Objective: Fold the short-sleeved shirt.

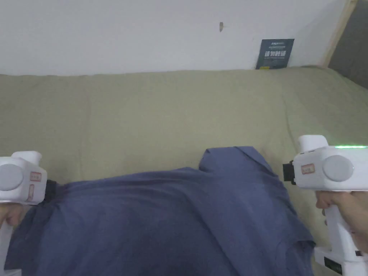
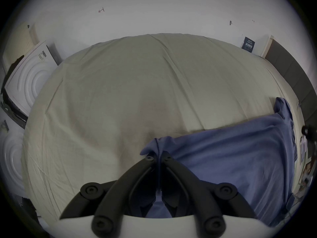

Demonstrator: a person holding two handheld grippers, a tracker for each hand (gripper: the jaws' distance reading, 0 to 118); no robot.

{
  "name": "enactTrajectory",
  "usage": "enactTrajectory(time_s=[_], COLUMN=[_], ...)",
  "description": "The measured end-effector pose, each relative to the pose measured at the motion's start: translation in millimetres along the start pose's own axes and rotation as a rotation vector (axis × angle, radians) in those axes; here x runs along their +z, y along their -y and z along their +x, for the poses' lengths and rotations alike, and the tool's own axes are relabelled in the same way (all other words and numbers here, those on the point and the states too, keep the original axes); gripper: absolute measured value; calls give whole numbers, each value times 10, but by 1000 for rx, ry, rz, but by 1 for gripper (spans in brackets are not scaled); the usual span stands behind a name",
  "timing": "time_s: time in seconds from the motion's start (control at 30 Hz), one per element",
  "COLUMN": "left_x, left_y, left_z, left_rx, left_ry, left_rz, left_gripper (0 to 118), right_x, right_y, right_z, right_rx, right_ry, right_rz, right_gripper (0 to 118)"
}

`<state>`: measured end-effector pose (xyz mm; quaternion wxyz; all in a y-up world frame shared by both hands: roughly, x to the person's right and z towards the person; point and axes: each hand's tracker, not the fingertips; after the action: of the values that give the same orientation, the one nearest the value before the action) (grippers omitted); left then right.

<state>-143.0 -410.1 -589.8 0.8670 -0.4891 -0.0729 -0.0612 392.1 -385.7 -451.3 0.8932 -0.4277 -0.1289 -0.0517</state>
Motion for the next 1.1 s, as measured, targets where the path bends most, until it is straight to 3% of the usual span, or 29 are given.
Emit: enactTrajectory(time_s=[0.07, 0.1, 0.17, 0.2, 0.3, 0.37, 0.43, 0.5, 0.53, 0.57, 0.6, 0.8, 0.97, 1.1], left_x=[-7, -39, -73, -79, -126, -167, -172, -139, -97, -63, -8, 598, 1408, 2182], left_y=[9, -31, -32, -20, -28, -31, -27, -36, -32, -29, -18, 56, 54, 10], left_z=[14, -30, -22, -2, -14, -28, -14, -7, -7, -6, -9, -62, -210, -299], left_rx=[2, -2, 5, 0, -7, 0, -7, -15, -9, -6, -2, 8, 40, 42], left_ry=[2, 1, 8, 5, -1, 0, -2, -7, -9, -8, -11, -10, -20, -28], left_rz=[-1, -9, -25, -24, -24, -28, -31, -31, -22, -20, -16, 30, 124, 221], left_gripper=[0, 0, 0, 0, 0, 0, 0, 0, 0, 0, 0, 0, 0, 0], right_x=[-181, -285, -499, -605, -637, -611, -618, -431, -343, -251, -129, 712, 1526, 2271], right_y=[-117, -167, -212, -207, -316, -325, -119, -161, -178, -188, -209, -381, -554, -677], right_z=[20, 14, -17, -22, -76, -35, 54, 90, 124, 149, 151, -22, -23, -40], right_rx=[20, 38, 73, 95, 118, 80, 66, 98, 89, 30, 34, 137, 118, 167], right_ry=[-56, -57, -90, -74, -70, -88, -105, -95, -104, -132, -150, -142, -179, -180], right_rz=[-55, -88, -162, -197, -246, -302, -247, -198, -202, -178, -146, -39, 72, 170], right_gripper=[1, 21, 110, 116, 115, 109, 75, 2, 2, 2, 2, 2, 2, 2])
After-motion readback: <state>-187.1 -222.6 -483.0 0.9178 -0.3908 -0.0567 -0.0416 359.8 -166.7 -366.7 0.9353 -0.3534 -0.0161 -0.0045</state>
